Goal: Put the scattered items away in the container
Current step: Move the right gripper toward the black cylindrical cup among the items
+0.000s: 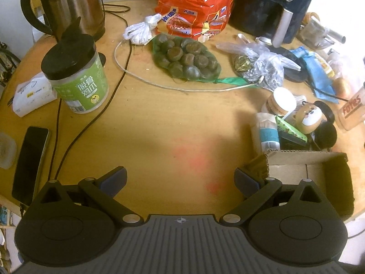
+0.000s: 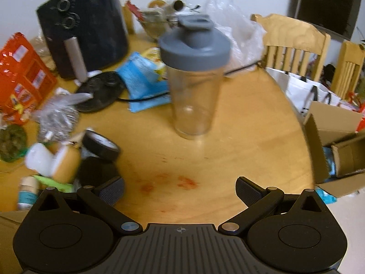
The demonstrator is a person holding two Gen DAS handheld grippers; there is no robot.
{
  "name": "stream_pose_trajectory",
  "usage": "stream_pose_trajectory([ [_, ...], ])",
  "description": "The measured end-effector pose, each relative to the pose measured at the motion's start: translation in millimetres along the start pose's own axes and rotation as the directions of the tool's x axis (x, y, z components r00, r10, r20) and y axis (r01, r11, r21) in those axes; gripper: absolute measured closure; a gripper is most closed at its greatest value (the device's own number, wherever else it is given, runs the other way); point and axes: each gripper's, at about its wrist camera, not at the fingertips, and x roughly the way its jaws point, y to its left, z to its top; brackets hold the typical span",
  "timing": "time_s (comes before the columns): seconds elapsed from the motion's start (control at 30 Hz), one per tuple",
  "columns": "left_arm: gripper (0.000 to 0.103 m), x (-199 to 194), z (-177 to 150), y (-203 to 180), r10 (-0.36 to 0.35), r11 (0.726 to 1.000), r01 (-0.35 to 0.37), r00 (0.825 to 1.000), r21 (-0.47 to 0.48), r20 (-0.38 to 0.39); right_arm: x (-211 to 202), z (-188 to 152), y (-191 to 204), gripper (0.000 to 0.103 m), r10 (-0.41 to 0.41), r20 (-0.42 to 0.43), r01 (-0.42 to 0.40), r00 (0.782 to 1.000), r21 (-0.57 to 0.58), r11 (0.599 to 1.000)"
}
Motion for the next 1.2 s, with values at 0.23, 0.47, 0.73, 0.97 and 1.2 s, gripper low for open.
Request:
stream_pose_trajectory([
  [0.23, 0.001, -2, -2, -7, -0.009, 1.0, 0.009, 1.0, 0.002, -0.011, 0, 6, 24, 0.0, 0.079, -0.021, -0.081, 0.997, -0.062, 0.995],
  [0.47, 0.001, -4, 5, -17, -0.016, 1.0, 0.016, 1.0, -0.01, -0.024, 3, 8, 38, 0.0, 0.161, -0.057, -0.166, 0.985, -0.107, 0.98],
  [0.73, 0.001, -8, 12, -36, -0.031, 0.999, 0.031, 0.999, -0.009, -0.022, 11, 23, 44, 0.0, 0.214, -0.067, -0.223, 0.975, -0.18, 0.958],
  [0.97, 0.001, -9, 13, -56, -0.045, 0.999, 0.046, 0.998, 0.027, -0.036, 24, 31, 51, 0.003, 0.227, -0.07, -0.238, 0.971, -0.267, 0.934],
  [1.2, 0.001, -10, 7, -71, -0.062, 0.998, 0.064, 0.996, 0.017, -0.062, 39, 31, 62, 0.008, 0.224, -0.103, -0.246, 0.969, -0.359, 0.9],
])
